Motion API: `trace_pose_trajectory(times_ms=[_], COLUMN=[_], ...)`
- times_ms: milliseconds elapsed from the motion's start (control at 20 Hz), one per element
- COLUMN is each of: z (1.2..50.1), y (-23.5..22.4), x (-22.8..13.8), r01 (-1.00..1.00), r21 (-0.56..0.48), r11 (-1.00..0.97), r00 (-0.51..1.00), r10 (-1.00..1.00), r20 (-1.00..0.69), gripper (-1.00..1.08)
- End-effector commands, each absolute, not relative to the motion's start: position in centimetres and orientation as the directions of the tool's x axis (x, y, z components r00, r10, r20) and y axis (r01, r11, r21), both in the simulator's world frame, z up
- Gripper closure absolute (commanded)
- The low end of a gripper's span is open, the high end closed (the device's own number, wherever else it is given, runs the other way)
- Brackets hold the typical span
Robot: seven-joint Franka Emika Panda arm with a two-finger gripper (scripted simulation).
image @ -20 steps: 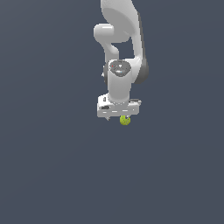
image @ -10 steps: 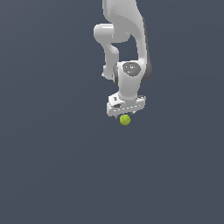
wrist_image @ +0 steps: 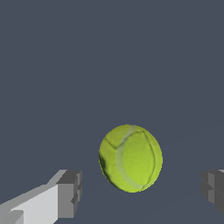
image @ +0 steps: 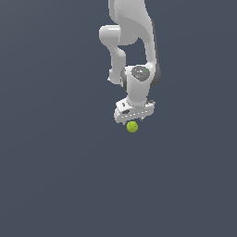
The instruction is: Pick up the object and move it to a goal position.
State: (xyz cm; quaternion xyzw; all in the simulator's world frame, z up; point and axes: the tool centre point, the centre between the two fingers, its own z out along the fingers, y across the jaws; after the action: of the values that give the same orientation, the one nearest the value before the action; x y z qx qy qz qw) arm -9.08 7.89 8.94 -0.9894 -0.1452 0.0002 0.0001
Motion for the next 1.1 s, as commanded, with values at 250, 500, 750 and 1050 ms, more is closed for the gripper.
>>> trace_pose_trajectory(times_ms=[250, 500, 750, 1050], z=[6.3, 4.5, 4.1, 4.1], y=[7.9, 7.9, 8.0, 8.0], x=[-9.3, -9.3, -9.2, -9.2], r01=[0.290, 0.290, 0.291, 0.291], r21=[0.000, 0.000, 0.000, 0.000], r11=[-0.957, -0.957, -0.957, -0.957], r00=[0.957, 0.957, 0.957, 0.957], r10=[0.290, 0.290, 0.291, 0.291], r20=[0.000, 0.000, 0.000, 0.000], gripper=[-0.92, -0.92, 1.08, 1.08])
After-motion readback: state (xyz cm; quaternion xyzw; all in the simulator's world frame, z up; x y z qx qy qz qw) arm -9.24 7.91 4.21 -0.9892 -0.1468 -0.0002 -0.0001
